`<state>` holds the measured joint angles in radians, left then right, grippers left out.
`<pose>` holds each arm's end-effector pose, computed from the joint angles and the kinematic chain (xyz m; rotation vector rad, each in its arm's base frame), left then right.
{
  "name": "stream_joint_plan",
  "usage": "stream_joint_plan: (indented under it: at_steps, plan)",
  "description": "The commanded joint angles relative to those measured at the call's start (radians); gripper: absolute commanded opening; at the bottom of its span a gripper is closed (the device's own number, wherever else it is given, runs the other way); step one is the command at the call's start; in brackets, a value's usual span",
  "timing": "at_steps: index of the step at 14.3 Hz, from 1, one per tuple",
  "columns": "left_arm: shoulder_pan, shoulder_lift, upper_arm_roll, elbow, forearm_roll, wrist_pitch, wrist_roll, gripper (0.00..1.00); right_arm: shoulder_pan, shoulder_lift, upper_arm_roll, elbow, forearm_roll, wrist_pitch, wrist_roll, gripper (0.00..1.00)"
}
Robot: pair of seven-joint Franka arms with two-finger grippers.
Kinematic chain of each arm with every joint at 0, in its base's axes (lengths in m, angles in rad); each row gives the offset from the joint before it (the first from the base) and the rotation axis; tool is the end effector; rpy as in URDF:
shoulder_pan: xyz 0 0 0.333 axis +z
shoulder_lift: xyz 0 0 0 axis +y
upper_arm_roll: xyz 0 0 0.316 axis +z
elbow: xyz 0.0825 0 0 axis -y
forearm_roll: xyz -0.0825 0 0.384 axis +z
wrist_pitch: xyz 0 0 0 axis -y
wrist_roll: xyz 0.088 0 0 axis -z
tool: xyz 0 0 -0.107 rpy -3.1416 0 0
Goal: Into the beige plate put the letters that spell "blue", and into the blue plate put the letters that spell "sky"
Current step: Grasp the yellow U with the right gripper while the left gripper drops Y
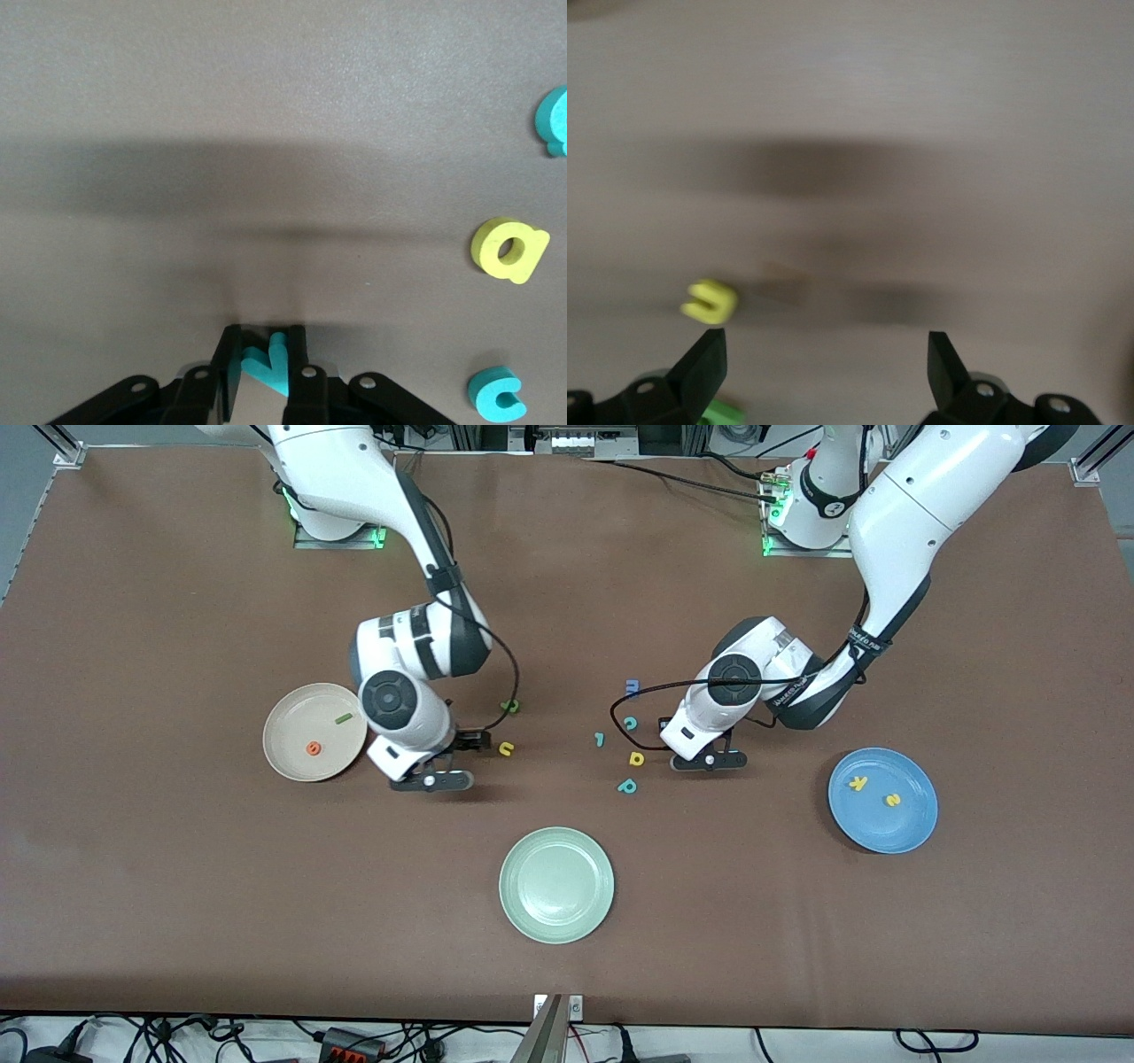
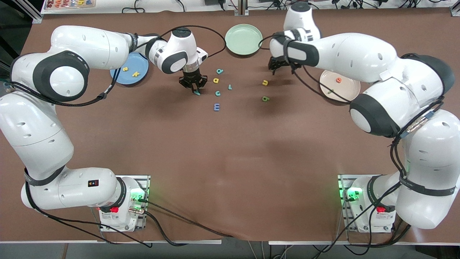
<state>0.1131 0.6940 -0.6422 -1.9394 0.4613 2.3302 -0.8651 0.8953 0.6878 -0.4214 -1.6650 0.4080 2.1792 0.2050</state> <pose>0.5270 -0.2916 0.1730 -3.1278 -0.1197 0.2311 0.5751 0.3456 0.2239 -3.1146 -0.1383 0.1675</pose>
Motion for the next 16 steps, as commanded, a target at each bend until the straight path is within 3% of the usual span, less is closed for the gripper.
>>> stream_joint_plan:
  at_steps: [1,4,9,12,16]
  plan:
    - [0.014,-0.022,-0.007,0.013,0.027,-0.04,-0.005,0.08,0.003,0.019,0.026,0.019,0.0,0.027,-0.147,1.0]
    - [0.033,-0.066,-0.011,0.077,0.027,-0.205,0.114,0.08,0.025,0.029,0.029,0.019,0.008,0.082,-0.399,1.0]
    - [0.125,-0.082,-0.011,0.267,0.022,-0.458,0.456,0.08,0.048,0.07,0.05,0.018,0.0,0.128,-0.521,1.0]
    - [0.197,-0.073,-0.002,0.333,0.025,-0.505,0.659,0.08,0.059,0.091,0.049,0.016,-0.003,0.178,-0.582,1.0]
    - [0.296,-0.021,0.05,0.356,0.031,-0.399,0.949,0.08,0.062,0.096,0.049,0.016,-0.006,0.18,-0.598,0.66]
